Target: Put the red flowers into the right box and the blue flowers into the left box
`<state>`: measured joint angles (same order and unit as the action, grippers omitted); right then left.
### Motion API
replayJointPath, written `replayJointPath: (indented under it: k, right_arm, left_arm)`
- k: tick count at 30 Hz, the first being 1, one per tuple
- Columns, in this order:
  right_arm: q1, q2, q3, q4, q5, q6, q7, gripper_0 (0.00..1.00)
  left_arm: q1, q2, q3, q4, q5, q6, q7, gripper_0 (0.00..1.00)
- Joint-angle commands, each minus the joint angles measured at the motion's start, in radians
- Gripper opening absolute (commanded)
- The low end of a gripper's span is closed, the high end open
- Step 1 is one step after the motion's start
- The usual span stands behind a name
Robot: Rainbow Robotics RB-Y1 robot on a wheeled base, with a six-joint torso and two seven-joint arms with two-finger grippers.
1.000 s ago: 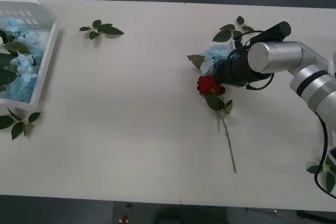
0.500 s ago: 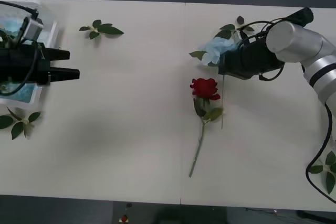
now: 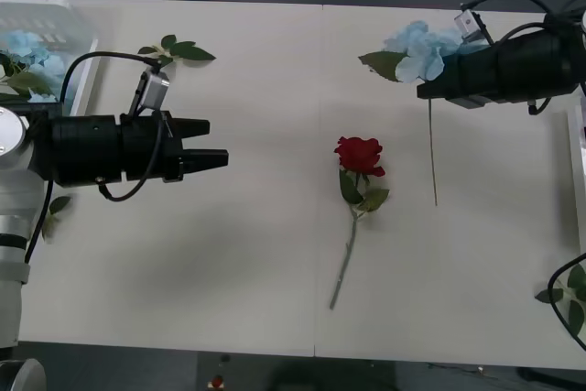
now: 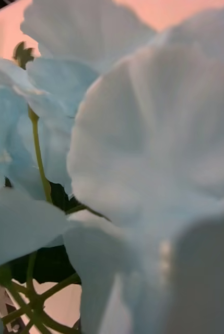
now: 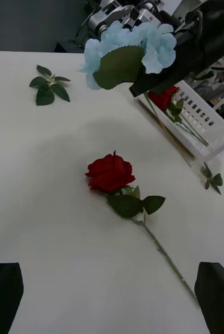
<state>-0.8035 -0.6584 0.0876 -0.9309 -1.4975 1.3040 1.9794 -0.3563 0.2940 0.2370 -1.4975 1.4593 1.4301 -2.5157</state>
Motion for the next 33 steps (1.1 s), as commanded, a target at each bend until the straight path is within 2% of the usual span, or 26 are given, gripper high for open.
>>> replayJointPath:
  k: [1,8,13,27,33]
  right_arm:
    - [0.021,-0.046,0.026,-0.022,-0.112,0.006,0.268,0.0]
    - [0.027,-0.029,0.026,-0.072,-0.216,0.008,0.553,0.0]
    - [0.027,0.029,0.021,-0.111,-0.293,0.02,0.726,0.0]
    - [0.029,0.241,-0.014,-0.147,-0.385,0.17,0.726,0.0]
    - [0.029,0.31,-0.02,-0.147,-0.391,0.156,0.726,0.0]
  left_arm:
    - [0.031,-0.01,-0.045,-0.035,0.007,-0.014,-0.025,0.96]
    - [0.085,-0.018,-0.127,-0.035,0.047,-0.094,-0.029,0.96]
    - [0.092,-0.019,-0.153,-0.035,0.056,-0.117,-0.045,0.96]
    - [0.092,-0.018,-0.166,-0.035,0.089,-0.119,-0.072,0.96]
    - [0.074,-0.019,-0.257,-0.035,0.162,-0.217,-0.072,0.96]
